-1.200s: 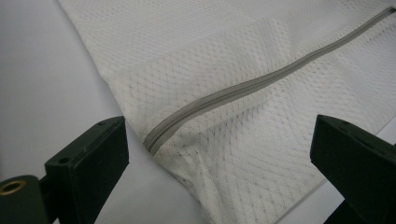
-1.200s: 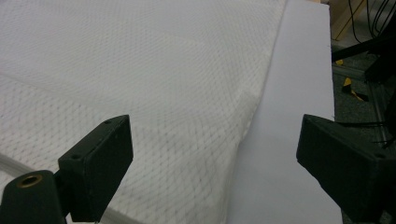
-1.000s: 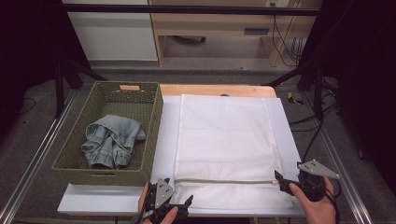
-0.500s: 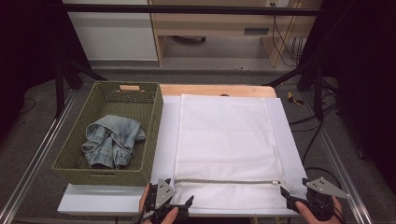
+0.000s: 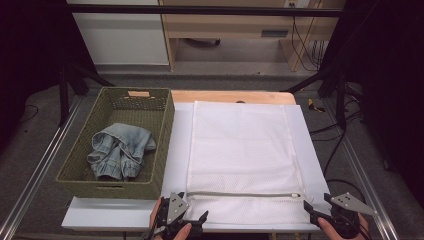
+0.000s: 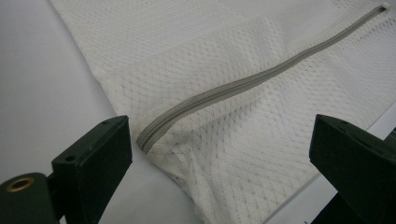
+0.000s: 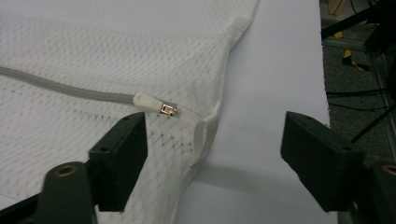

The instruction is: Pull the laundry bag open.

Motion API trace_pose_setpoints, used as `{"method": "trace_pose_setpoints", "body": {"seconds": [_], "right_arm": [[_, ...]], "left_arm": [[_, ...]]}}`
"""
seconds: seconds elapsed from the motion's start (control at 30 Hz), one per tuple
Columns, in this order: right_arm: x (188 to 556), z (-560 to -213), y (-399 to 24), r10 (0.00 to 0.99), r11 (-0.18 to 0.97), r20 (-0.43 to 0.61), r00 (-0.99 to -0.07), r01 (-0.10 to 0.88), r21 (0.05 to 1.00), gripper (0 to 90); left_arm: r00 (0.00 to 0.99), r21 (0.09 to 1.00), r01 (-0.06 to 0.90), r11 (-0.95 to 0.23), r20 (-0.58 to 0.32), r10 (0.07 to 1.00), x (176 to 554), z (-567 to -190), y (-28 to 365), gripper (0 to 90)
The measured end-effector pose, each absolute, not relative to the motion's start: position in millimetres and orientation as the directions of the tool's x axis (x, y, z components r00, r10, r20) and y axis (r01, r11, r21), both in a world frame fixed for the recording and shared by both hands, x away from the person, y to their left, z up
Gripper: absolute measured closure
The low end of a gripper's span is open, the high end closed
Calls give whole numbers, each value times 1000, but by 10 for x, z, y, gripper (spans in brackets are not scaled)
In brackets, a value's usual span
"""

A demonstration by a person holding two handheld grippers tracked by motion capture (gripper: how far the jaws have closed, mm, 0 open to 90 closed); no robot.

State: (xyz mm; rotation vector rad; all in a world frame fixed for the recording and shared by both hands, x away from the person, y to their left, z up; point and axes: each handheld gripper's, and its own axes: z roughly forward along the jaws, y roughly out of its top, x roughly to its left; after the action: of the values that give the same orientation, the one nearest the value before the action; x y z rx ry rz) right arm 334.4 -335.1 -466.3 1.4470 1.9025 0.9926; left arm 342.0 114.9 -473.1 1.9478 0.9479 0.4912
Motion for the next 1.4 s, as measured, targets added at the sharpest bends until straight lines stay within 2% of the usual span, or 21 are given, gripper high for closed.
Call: {"method": "trace_pose_setpoints", "body": {"seconds": [0.27, 0.57, 0.7, 0.93, 1.03, 1.13, 1.33, 1.4], "right_arm": [[3426, -4716, -3353, 963, 118, 50, -266, 579, 807, 407], [3473, -4696, -3388, 967, 113, 34, -253, 544, 831, 685], [3510, -4720, -3336, 960, 114, 56, -276, 564, 818, 682], [3558, -4811, -3209, 950, 180, 30, -311, 623, 761, 540], [3572, -4834, -3177, 948, 212, -2, -318, 627, 749, 529], [3571, -4835, -3128, 946, 239, -32, -324, 624, 744, 581], [3560, -4806, -3020, 928, 304, -78, -364, 620, 723, 796], [3569, -4799, -3008, 923, 322, -96, -373, 611, 723, 834]], "left_arm": [[629, 848, 424, -318, -23, 777, 3412, -4728, 1155, 54], [633, 849, 417, -325, -14, 774, 3396, -4712, 1142, 63], [633, 850, 419, -319, -21, 774, 3393, -4717, 1129, 66], [636, 850, 416, -322, -19, 771, 3371, -4715, 1121, 67], [637, 852, 413, -322, -18, 770, 3366, -4706, 1117, 69], [637, 855, 405, -322, -12, 771, 3353, -4688, 1110, 71], [629, 871, 383, -308, -2, 777, 3361, -4612, 1077, 83], [630, 874, 375, -309, 4, 777, 3380, -4578, 1034, 97]]}}
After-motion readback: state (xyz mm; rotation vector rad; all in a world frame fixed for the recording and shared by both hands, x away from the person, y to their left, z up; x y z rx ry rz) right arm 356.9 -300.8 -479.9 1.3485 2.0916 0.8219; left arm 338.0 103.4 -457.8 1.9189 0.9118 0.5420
